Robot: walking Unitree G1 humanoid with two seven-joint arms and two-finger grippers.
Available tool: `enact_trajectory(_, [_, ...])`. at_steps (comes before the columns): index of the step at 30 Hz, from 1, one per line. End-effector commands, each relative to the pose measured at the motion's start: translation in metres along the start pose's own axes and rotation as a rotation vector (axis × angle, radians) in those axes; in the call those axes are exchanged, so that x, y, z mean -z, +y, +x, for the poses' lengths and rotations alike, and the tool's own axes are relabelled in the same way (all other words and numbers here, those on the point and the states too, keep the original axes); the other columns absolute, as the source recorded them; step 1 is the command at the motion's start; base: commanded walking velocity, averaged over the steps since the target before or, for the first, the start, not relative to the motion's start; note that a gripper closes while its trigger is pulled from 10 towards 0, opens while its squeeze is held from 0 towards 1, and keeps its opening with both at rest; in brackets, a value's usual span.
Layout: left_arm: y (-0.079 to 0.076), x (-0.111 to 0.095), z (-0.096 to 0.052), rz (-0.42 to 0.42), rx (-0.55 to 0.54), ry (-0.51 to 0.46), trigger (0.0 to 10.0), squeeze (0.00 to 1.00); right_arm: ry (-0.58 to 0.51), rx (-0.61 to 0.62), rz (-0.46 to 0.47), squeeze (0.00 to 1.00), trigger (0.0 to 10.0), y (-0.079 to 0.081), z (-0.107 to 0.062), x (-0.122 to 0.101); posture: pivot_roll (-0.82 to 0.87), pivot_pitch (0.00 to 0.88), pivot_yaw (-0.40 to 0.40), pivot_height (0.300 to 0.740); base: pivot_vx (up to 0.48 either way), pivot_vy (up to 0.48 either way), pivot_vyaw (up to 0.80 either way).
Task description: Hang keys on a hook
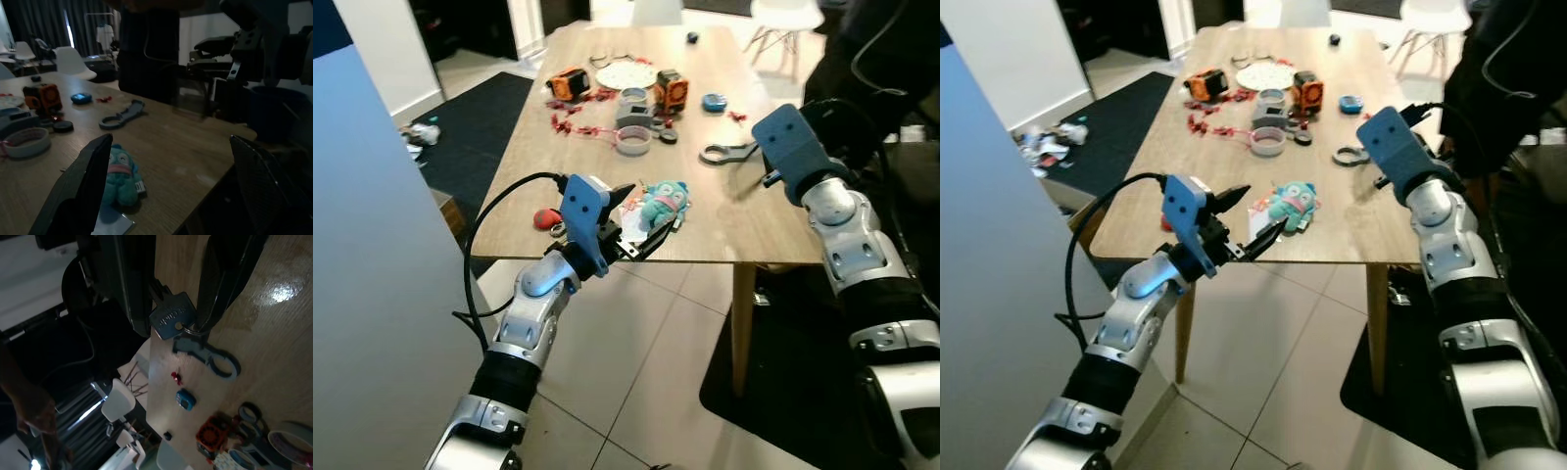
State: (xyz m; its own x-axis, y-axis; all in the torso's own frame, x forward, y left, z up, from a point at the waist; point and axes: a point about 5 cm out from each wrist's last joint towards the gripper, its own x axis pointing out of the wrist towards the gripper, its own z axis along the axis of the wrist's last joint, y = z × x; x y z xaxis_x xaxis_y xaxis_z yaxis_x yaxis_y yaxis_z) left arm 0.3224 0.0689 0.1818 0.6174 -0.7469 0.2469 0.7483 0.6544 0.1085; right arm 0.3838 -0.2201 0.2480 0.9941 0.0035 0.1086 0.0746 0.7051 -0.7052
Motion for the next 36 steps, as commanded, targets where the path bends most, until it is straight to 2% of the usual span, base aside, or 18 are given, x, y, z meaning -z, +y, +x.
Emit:
enact_trajectory(1, [-0.001,0.001,0.000,0.020,0.008,0.009,10.0,0.00,0.009,-0.012,0.006,0.00,10.0,0.002,0.000,0.002,-0.07,0.050,0.052,0.740,0.000,0.000,-0.80])
enact_trajectory(16, [-0.002,0.000,0.003,0.028,-0.009,-0.004,10.0,0.00,-0.018,-0.012,0.007,0.00,10.0,0.003,0.000,-0.003,-0.07,0.039,0.049,0.740,0.000,0.000,-0.75])
enact_trajectory(21, [-0.001,0.000,0.005,0.047,-0.023,0.004,10.0,0.00,-0.030,-0.009,0.019,0.00,10.0,0.003,-0.001,-0.003,-0.07,0.040,0.051,0.740,0.000,0.000,0.00])
enact_trajectory(30, [-0.003,-0.002,0.010,0.046,-0.023,-0.001,10.0,0.00,-0.038,-0.015,0.020,0.00,10.0,0.004,-0.002,-0.004,-0.08,0.042,0.052,0.740,0.000,-0.409,0.00])
enact_trajectory(36, [-0.004,-0.009,0.015,0.040,-0.024,-0.033,10.0,0.00,-0.052,-0.026,0.028,0.00,10.0,0.006,-0.002,-0.007,-0.08,0.040,0.051,0.740,0.000,0.000,0.00])
